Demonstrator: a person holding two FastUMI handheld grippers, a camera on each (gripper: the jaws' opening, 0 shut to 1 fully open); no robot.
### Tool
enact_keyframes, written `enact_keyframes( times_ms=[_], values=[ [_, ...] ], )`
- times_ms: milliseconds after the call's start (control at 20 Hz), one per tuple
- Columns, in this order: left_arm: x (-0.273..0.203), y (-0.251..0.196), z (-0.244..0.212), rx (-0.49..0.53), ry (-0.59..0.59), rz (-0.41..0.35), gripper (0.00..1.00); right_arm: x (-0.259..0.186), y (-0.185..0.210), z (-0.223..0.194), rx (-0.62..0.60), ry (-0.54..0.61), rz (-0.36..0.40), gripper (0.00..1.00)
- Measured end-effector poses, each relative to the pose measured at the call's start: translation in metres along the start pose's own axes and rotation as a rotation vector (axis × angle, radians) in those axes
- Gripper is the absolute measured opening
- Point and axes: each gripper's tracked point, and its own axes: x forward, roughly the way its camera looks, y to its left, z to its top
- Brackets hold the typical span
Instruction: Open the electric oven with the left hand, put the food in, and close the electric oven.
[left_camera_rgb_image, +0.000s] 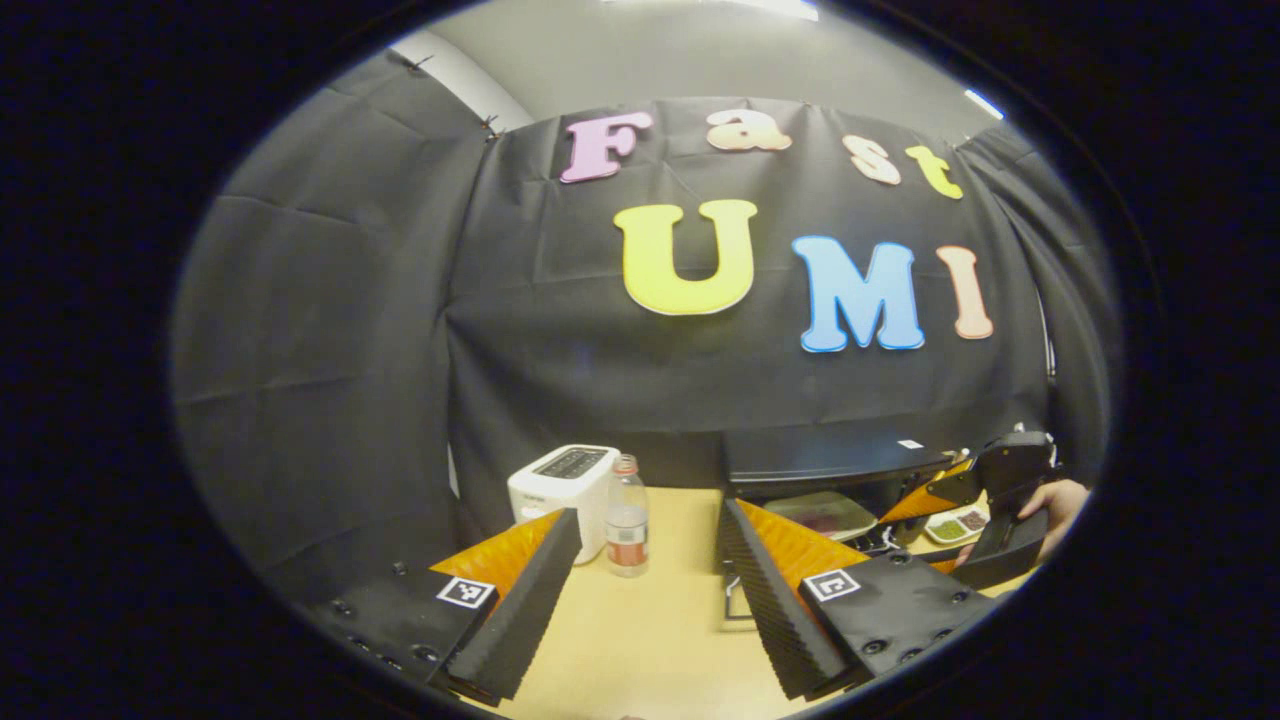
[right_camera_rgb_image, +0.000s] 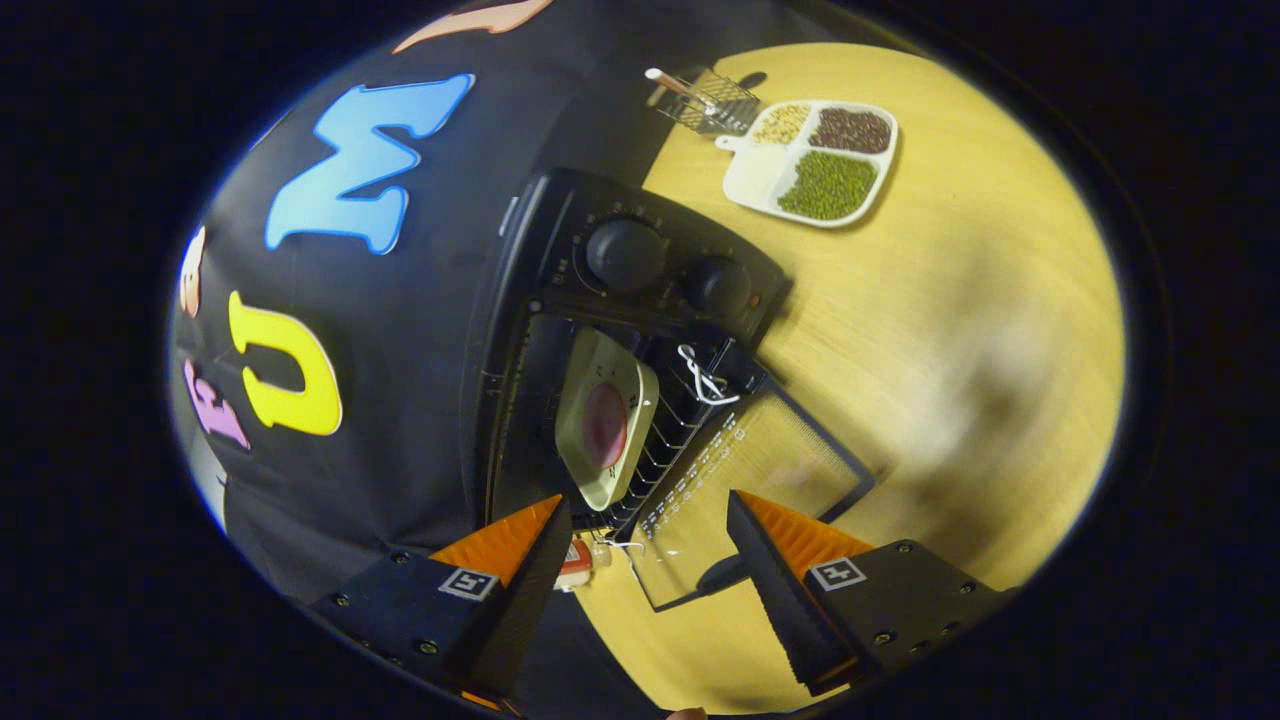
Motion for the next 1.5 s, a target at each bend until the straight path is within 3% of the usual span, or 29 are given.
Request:
enact_keyframes(
  times_ms=[100,300,400,600,750,900,1050,1500],
  values=[
    [0.002,-0.025,-0.009,-0.005,0.02,-0.042,1.0,-0.019,-0.007,0.006,-0.116,-0.013,-0.001,0.97],
    [0.002,-0.074,-0.038,0.002,0.078,-0.126,0.96,-0.059,-0.017,0.033,-0.338,-0.119,0.013,0.97],
    [0.001,-0.092,-0.051,-0.001,0.107,-0.157,1.0,-0.077,-0.022,0.043,-0.416,-0.163,0.011,0.97],
    [0.006,-0.126,-0.084,-0.015,0.181,-0.216,0.97,-0.116,-0.028,0.065,-0.566,-0.267,0.003,0.97],
    [0.01,-0.144,-0.113,-0.04,0.264,-0.248,0.94,-0.143,-0.038,0.082,-0.676,-0.347,-0.045,0.98],
    [0.012,-0.161,-0.142,-0.045,0.34,-0.279,1.0,-0.17,-0.041,0.099,-0.753,-0.437,-0.079,0.98],
    [0.017,-0.174,-0.178,-0.043,0.44,-0.304,0.97,-0.198,-0.044,0.115,-0.809,-0.555,-0.118,0.98],
    [0.041,-0.198,-0.257,-0.009,0.63,-0.332,0.98,-0.268,-0.063,0.158,-0.957,-0.809,-0.368,0.97]
  ],
)
